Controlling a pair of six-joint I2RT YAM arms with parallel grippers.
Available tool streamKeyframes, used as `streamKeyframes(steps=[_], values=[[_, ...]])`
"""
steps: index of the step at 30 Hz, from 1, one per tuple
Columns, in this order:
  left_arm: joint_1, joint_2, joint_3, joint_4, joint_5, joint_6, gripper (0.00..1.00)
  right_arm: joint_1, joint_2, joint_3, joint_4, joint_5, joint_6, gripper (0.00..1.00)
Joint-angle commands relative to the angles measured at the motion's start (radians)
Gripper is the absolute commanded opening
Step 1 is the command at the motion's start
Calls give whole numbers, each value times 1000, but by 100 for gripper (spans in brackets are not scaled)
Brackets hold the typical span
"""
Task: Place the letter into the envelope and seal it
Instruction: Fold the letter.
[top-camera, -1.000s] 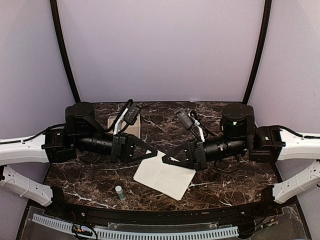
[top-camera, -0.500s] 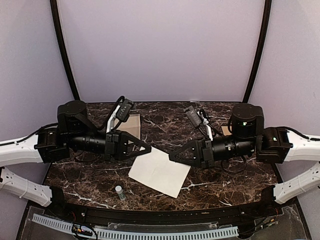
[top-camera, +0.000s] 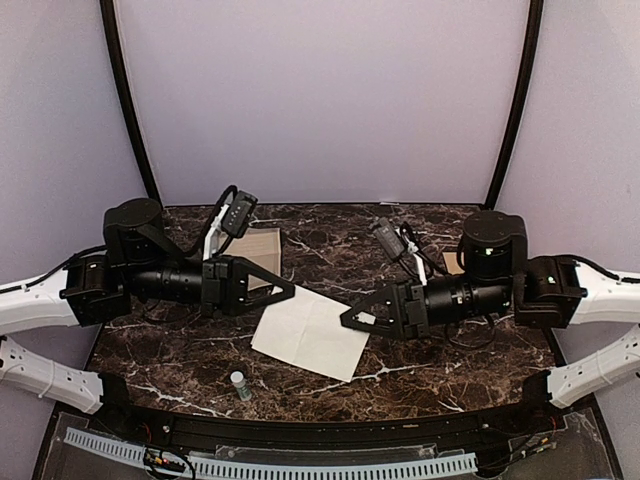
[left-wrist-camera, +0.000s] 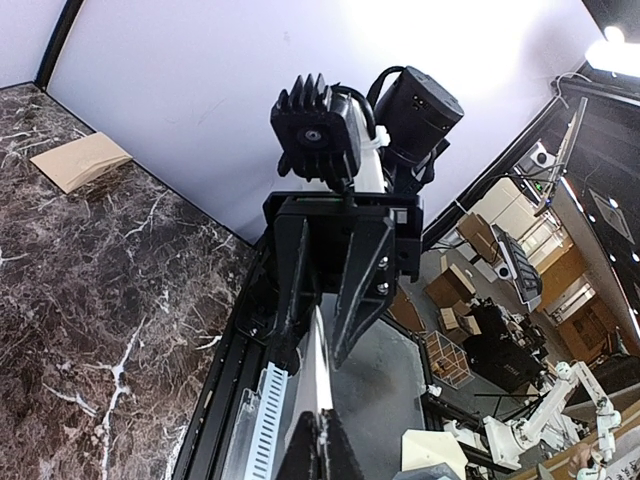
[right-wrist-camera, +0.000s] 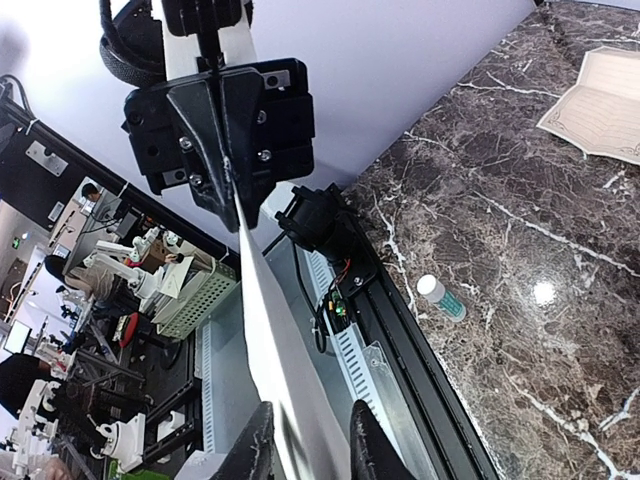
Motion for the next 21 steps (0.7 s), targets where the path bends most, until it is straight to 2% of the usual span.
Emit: streamKeyframes(steps=[1,11,15,18,20,21], values=[[8,-31,-12,-13,-10,17,0,6,-43,-21,2,31,3,23],[13,-34,-12,-23,-13,19,0,5,-81,-37,-6,55,13,18],[13,-34,-10,-24,-13,20,0,7,-80,-35,-8,56,12,12],[14,-36,-10,-24,-14,19,0,7,-78,-34,-5,53,13,0],[14,-35,-10,-26,-14,18,0,6,-76,-34,-6,52,12,0],[15,-34,-9,-28,-16,18,7,6,-75,-34,-5,51,13,0]])
